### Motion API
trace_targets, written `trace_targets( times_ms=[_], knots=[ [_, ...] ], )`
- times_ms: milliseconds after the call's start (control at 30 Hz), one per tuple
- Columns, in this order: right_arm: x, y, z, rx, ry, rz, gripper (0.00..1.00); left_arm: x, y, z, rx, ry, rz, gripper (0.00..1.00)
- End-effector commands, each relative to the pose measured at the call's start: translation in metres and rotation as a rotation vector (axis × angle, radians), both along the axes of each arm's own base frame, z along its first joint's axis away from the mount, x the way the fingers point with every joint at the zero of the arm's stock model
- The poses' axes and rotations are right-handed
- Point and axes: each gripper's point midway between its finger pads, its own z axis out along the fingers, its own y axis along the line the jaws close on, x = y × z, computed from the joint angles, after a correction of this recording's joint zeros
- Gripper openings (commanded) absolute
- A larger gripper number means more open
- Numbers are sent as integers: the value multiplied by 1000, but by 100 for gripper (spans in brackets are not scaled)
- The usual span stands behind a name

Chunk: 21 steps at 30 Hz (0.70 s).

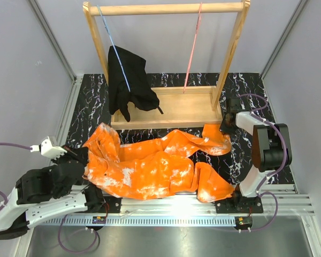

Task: Place the trousers on the hanger
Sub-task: Fold the trousers

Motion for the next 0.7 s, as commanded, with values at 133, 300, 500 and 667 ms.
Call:
trace_targets(
  times_ms=[133, 300, 500, 667],
  knots=[
    [-9, -30, 31, -155, -8, -73, 0, -2, 30, -2, 171, -3, 61, 0],
    [-13, -53, 72, -206, -52, -128, 0, 2, 22, 3, 232, 13, 62, 0],
    [-25, -106, 91, -202, -64, -255, 0, 13, -1, 24, 217, -39, 20, 0],
    [-39, -143, 92, -233, -33, -365, 0, 21, -20, 25, 259, -49, -18, 0]
  ],
)
